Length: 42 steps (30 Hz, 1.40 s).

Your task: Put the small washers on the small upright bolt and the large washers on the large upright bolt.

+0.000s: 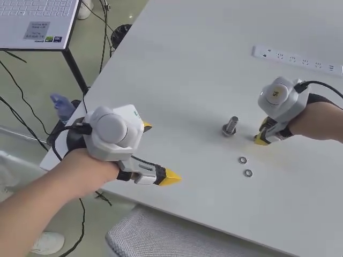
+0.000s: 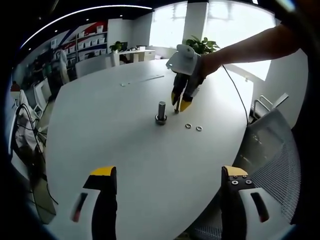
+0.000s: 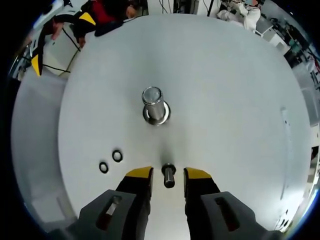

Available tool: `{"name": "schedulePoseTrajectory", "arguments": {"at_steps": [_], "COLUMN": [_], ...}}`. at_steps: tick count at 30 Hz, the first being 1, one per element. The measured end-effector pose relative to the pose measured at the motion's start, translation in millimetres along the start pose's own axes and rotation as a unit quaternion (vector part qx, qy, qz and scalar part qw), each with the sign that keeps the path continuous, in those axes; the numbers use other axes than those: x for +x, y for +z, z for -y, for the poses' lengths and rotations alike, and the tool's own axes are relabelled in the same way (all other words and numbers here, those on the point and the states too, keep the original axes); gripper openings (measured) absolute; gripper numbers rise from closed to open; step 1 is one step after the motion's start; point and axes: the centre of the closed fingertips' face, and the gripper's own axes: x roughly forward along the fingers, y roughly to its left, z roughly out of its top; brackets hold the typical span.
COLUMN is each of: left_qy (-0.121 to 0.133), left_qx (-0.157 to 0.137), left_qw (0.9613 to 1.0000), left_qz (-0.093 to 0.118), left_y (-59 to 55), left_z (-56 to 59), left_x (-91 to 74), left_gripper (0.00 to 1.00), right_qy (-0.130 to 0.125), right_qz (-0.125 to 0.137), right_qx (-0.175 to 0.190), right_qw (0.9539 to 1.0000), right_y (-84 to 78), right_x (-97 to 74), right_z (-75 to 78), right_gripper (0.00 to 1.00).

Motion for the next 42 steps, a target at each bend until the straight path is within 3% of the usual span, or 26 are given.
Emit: {"name": "schedulePoseTrajectory", "arguments": {"at_steps": [17,28,42], "left_qy": [0.0,0.0,-0.005], "left_qx": [0.01,0.019,0.022], "left_qw": [0.9999,0.9997,0.9997], "left_qz": [0.005,0.012,0.011], "left_y": [6.9,13.1,12.0], "left_z": [5.6,12.3,21.5], "left_x": [-4.6,-5.7,-5.9], "left_gripper": [0.85,0.87,0.86], "right_qy": [-0.014,-0.011,-0.008], "right_qz": [0.002,0.014,0.016], "right_qx": [0.004,0.01,-0.006], "right_qw": [0.9999,0.9998,0.9998], "right_y": [1.6,12.1,15.2], "right_x": [-25.1,-45.4,-49.0], "right_z": [0.5,-3.8,-25.2], "right_gripper": [0.25,0.26,0.25]}}
